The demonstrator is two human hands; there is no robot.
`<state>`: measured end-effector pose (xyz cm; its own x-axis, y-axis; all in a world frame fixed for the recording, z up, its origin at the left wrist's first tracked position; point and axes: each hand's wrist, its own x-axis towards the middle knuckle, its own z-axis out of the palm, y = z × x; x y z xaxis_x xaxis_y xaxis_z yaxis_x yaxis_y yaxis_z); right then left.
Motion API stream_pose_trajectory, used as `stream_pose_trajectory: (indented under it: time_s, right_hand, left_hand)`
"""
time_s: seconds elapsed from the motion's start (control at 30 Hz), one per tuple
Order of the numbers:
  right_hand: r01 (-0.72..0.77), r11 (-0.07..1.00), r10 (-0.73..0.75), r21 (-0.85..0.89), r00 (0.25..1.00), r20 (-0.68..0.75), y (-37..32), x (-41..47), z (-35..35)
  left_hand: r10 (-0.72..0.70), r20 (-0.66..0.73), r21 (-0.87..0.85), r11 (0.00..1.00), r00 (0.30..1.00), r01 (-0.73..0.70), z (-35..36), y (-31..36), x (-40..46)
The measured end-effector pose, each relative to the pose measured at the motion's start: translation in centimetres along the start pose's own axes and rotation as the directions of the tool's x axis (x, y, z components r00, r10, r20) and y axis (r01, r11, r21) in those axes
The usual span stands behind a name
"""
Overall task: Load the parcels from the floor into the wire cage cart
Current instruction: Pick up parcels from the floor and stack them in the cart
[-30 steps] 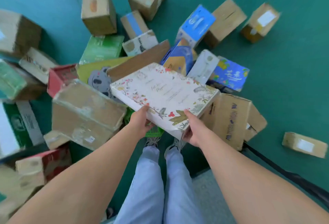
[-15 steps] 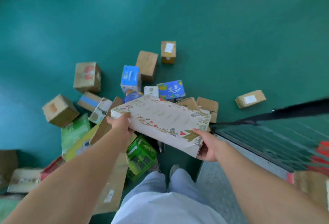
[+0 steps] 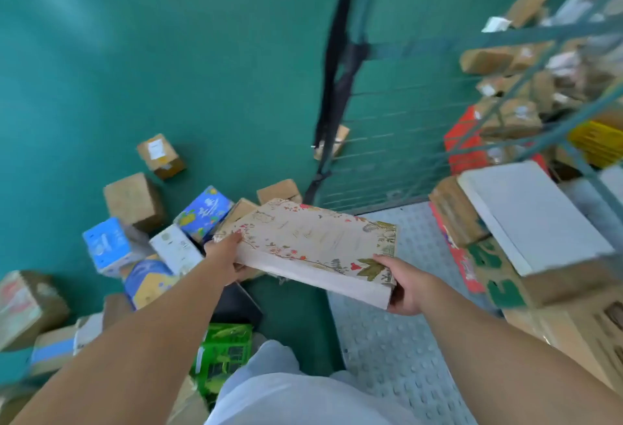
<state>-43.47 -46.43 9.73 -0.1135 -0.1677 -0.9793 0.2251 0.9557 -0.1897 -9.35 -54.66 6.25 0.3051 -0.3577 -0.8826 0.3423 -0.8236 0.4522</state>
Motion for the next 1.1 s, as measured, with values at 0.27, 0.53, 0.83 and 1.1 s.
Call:
stream_pose_trajectory:
  time_s: [0.27, 0.53, 0.83, 1.1]
  right_hand:
    - [0.087, 0.950, -0.063, 0.301, 0.994, -0.090, 6.9, -1.7, -18.0]
    - [0.118, 0.744, -0.135, 0.658, 0.991, -0.025, 12.7, -3.6, -29.8]
    - [0.234, 0.545, -0.120, 0.805, 0.972, -0.202, 10.6, -2.2, -35.5]
    - [0.158, 0.424, 0.038, 0.892, 0.981, -0.192, 3.6, 1.5, -39.1]
  left_hand:
    - [0.068, 0.141, 0.318, 0.942, 0.988, -0.111, 16.9, -5.9, -8.2]
    - [0.166, 0.309, 0.358, 0.892, 0.936, -0.276, 30.8, -11.7, -14.7]
    - [0.189, 0.487, 0.436, 0.794, 0.853, -0.424, 44.6, -12.6, -16.5]
    - [0.039, 0.624, 0.603, 0.611, 0.780, -0.513, 58.0, -9.2, -13.2]
